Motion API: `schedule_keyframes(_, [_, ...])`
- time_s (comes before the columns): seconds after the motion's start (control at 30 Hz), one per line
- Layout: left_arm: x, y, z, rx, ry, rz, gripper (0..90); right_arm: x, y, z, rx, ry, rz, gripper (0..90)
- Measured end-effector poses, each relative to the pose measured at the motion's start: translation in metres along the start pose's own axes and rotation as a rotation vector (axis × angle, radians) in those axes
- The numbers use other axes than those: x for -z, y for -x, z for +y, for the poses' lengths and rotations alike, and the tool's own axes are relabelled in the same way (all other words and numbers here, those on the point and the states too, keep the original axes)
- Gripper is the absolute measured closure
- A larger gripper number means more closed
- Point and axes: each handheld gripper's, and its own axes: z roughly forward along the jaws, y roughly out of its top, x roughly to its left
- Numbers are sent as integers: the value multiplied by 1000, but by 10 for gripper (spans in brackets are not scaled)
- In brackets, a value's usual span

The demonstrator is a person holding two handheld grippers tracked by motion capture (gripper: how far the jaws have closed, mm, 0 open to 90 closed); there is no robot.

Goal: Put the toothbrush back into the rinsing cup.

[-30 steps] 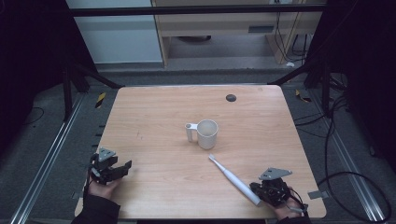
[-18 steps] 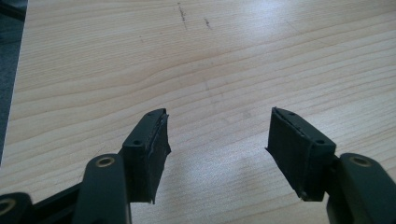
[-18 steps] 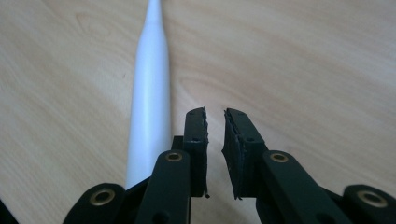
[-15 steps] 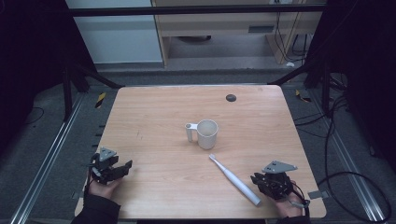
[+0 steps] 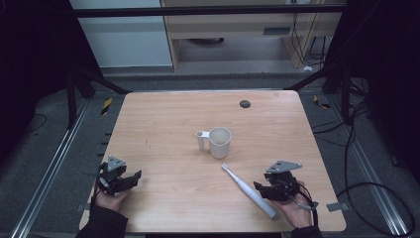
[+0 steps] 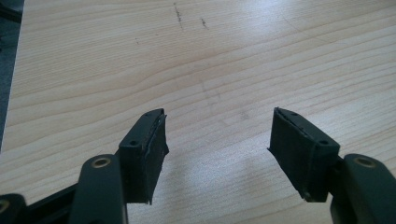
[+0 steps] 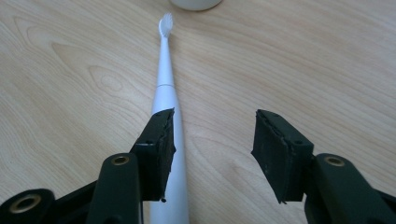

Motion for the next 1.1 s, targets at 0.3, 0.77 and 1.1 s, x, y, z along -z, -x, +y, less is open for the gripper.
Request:
schedule_keyframes(0.3, [-1, 2, 1, -15, -5, 7, 352, -15, -11, 17, 1, -67, 16, 472])
schedule_keyframes(0.77, [0, 2, 2, -19, -2, 13, 355, -32, -23, 35, 0, -134, 22, 490])
schedule_keyframes(1.1, [0, 2, 3, -22, -3, 14, 355, -44, -29, 38, 25, -206, 19, 497])
